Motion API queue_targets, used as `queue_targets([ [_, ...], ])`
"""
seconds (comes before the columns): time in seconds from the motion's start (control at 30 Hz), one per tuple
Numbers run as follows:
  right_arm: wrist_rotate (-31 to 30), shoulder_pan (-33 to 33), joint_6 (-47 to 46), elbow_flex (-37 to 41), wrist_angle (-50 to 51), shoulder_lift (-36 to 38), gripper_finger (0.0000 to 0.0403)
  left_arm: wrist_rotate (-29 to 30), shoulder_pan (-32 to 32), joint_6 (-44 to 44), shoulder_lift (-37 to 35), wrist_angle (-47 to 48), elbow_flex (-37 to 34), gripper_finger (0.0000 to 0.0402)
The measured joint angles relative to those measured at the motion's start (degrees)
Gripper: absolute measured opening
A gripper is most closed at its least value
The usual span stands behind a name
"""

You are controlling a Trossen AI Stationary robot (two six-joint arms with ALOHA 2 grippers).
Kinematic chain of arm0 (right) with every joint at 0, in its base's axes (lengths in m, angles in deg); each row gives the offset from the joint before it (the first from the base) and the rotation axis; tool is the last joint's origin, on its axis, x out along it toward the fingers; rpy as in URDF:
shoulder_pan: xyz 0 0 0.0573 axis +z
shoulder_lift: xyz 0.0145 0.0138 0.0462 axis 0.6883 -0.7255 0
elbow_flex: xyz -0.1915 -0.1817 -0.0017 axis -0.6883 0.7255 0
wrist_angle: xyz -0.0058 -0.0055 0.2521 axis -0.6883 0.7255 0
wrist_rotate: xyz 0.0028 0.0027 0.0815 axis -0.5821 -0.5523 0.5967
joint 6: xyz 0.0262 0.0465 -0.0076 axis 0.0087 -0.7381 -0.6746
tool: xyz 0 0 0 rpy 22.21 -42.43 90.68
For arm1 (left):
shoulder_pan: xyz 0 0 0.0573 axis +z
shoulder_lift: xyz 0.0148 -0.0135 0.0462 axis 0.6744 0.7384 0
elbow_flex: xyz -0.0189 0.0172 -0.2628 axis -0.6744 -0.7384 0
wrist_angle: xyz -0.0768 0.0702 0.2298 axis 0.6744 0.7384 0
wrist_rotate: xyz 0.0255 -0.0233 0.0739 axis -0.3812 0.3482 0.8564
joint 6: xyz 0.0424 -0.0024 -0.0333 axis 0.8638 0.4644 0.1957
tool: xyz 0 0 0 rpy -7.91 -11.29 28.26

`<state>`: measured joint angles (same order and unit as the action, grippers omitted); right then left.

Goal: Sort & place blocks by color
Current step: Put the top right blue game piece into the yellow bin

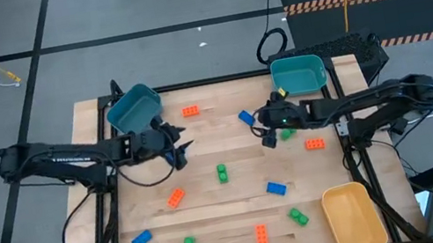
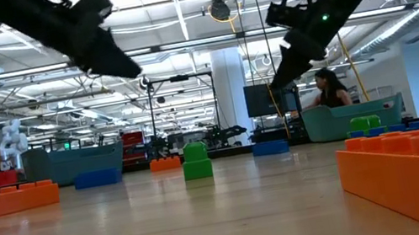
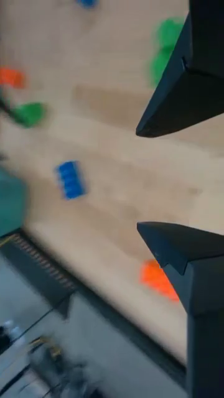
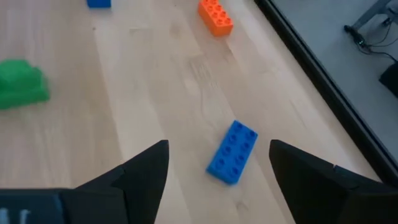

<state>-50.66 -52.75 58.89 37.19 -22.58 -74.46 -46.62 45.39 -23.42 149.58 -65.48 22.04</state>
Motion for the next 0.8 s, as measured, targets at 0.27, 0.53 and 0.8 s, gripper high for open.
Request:
queue_targets([
  [0.27,0.0,-3.8,-3.4,-7.0,0.3,-8.1,0.0288,0.5,8.7,1.5,6.4,-2.2,4.7,0.0277],
  [0.53,2.7,-5.9,-8.7,-8.0,0.7,-11.6,0.0288,-0.1,12.3,-4.4,13.6,9.0,19.1,0.0287],
  [0.8,0.0,-6.1,-2.0,-7.7,-1.2,-10.9,0.0288,-0.1,11.7,-4.7,17.4,12.8,24.3,0.0287],
])
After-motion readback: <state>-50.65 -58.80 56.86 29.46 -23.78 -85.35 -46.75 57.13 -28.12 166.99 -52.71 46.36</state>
